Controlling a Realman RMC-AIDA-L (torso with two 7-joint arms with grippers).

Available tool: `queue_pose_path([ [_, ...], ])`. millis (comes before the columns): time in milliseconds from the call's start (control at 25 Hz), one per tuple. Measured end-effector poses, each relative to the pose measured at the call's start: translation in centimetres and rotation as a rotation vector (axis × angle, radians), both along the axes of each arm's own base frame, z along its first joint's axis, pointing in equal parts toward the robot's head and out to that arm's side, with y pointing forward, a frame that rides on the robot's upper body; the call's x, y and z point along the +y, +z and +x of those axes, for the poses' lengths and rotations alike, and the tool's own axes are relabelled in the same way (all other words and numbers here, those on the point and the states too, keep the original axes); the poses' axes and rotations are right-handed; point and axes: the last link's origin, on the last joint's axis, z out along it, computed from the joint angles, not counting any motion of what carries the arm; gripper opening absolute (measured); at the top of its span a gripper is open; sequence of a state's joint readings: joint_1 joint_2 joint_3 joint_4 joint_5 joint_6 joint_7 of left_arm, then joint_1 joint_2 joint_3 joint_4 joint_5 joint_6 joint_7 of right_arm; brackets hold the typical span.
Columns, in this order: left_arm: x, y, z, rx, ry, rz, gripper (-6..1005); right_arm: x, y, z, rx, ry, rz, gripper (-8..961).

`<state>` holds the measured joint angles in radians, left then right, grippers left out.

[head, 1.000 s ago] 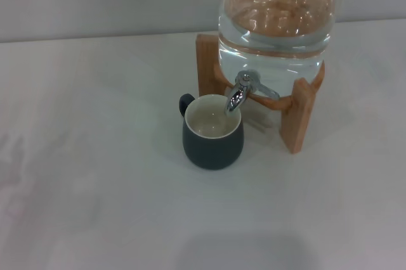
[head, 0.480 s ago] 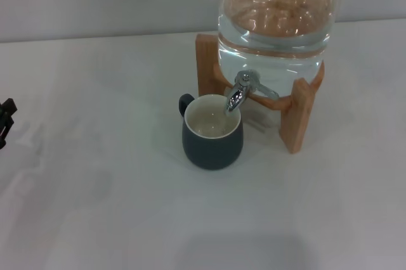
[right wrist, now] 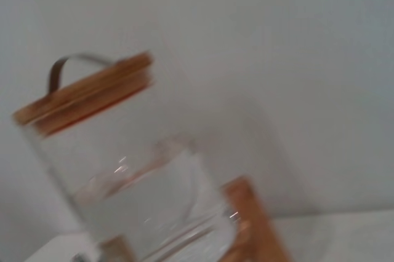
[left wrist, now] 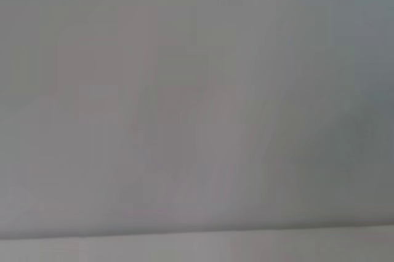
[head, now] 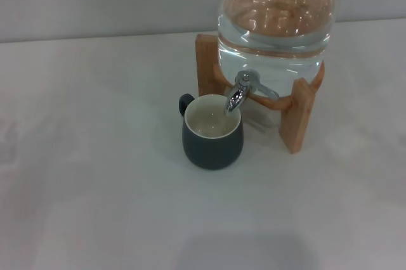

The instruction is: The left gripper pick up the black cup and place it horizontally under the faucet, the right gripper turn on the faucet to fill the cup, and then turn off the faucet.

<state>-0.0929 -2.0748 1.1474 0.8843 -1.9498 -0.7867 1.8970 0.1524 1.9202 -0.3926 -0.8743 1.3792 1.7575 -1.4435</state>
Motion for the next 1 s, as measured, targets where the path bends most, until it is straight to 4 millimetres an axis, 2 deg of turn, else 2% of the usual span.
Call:
queue_pose_path([
  [120,0.3,0.4,-0.5,0.002,0.038,0.007,257,0.8,-2.0,-1.2,0.015,0.035,-0.092,843],
  [360,0.9,1.2,-0.7,0.016,0.06,0.011,256,2.0,-4.6,-3.4,0.003,0.101,-0.211,844],
  [760,1.2,1.7,-1.2,0.037,0.092,0.015,256,3.1,-6.4,-5.1,-0.01,0.136,-0.253,844],
  [1000,1.0,1.7,-1.5,0.032,0.105,0.013,256,3.8,-6.4,-6.7,-0.017,0.178,-0.312,844],
])
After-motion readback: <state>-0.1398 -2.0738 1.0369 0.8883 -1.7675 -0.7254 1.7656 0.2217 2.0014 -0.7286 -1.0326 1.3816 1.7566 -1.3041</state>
